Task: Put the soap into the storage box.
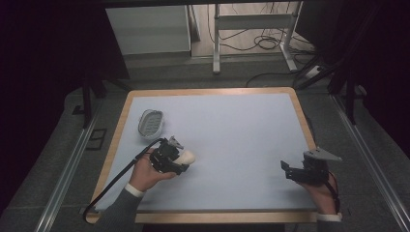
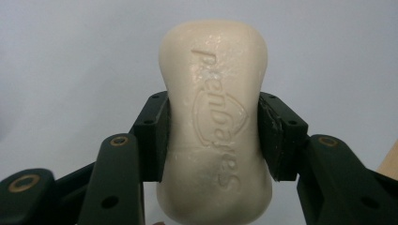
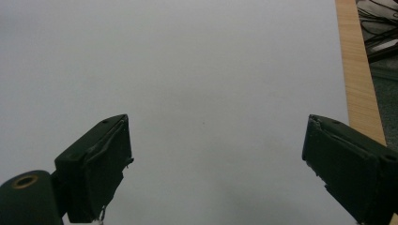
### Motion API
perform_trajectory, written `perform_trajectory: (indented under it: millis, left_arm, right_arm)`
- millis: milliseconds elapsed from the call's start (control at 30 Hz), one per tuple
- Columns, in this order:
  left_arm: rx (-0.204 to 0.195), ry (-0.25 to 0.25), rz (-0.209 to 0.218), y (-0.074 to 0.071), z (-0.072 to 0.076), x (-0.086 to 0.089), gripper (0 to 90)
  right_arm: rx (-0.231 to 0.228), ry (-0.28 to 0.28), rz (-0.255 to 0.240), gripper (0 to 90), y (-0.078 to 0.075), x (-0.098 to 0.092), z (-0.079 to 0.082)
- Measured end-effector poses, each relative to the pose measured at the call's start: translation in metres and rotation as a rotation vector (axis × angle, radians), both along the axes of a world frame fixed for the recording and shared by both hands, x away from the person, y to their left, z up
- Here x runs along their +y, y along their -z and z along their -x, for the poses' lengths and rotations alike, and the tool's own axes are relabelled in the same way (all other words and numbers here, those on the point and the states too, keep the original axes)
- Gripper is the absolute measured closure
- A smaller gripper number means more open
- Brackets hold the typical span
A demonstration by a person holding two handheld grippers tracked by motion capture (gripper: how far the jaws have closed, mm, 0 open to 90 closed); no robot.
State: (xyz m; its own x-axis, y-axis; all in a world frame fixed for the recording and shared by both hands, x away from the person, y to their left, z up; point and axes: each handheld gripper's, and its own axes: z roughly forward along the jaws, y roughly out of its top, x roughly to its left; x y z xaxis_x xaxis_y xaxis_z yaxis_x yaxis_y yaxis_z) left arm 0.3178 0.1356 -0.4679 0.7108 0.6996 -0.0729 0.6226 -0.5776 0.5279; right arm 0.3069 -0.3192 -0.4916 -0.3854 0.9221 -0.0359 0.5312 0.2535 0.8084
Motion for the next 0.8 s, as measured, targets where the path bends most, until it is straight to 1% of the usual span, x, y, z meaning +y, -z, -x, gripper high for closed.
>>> perform_trajectory:
  millis: [200,433,667,800]
  left_arm:
    - [0.000,-0.015,0.008,-0.004,-0.007,0.004,49.5]
    - [0.000,-0.023,0.004,-0.007,-0.013,0.007,49.5]
    - [-0.010,-0.064,0.014,-0.010,-0.022,0.014,49.5]
    - [-0.009,-0.070,0.017,-0.010,-0.025,0.016,49.5]
  right_arm:
    - [0.001,-0.003,0.003,8.2,0.000,0.000,0.000]
    - [0.001,0.000,0.002,8.2,0.001,0.001,-0.001]
    - [0.005,0.000,0.004,8.2,0.002,0.000,-0.001]
    - [0.007,0.002,0.004,8.2,0.002,0.000,-0.001]
